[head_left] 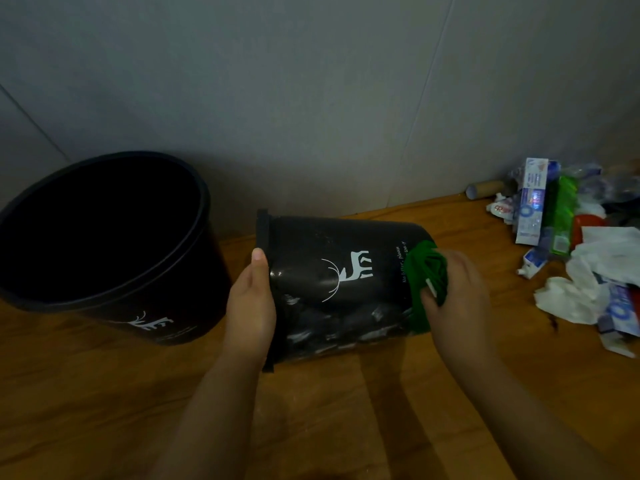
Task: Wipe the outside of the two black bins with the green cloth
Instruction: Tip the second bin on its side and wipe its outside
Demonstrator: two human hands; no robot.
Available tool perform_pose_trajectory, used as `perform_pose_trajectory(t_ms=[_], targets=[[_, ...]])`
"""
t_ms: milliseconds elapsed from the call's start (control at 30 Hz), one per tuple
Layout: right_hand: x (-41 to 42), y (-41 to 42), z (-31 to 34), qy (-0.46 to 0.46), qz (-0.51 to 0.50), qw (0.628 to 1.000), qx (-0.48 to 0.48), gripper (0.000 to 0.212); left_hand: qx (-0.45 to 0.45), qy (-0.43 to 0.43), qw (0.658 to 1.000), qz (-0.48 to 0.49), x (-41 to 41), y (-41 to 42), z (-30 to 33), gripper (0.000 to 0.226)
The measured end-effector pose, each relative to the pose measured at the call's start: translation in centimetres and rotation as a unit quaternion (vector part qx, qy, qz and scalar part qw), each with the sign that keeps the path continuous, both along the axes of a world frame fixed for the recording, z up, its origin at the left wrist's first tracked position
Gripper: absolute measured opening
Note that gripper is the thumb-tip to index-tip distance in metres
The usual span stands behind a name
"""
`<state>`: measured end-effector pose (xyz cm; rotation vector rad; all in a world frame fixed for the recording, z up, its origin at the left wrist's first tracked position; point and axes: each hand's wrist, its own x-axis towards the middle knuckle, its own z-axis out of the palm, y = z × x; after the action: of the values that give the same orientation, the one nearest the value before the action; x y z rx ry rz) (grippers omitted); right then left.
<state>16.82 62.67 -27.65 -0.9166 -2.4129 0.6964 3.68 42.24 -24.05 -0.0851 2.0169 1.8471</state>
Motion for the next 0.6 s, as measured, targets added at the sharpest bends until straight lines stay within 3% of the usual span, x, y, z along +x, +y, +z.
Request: perform_pose_trajectory(t_ms=[133, 433, 600], targets=[[-0.5, 0.3, 0.5, 0.004, 0.003, 1.0, 0.009, 0.055, -0.011, 0.081, 0.997, 0.008, 2.7, -1.3, -1.7, 0.04], [1.3, 1.4, -1.0, 0.018, -0.022, 0.999, -0.031, 0.055, 0.011, 0.046, 0.999, 0.006, 1.9, -0.7, -1.2, 0.041], [1.9, -1.8, -0.9, 0.007, 0.093, 0.996, 0.005, 0.064, 0.012, 0.032, 0.999, 0.009, 1.1, -0.8, -0.8, 0.041]])
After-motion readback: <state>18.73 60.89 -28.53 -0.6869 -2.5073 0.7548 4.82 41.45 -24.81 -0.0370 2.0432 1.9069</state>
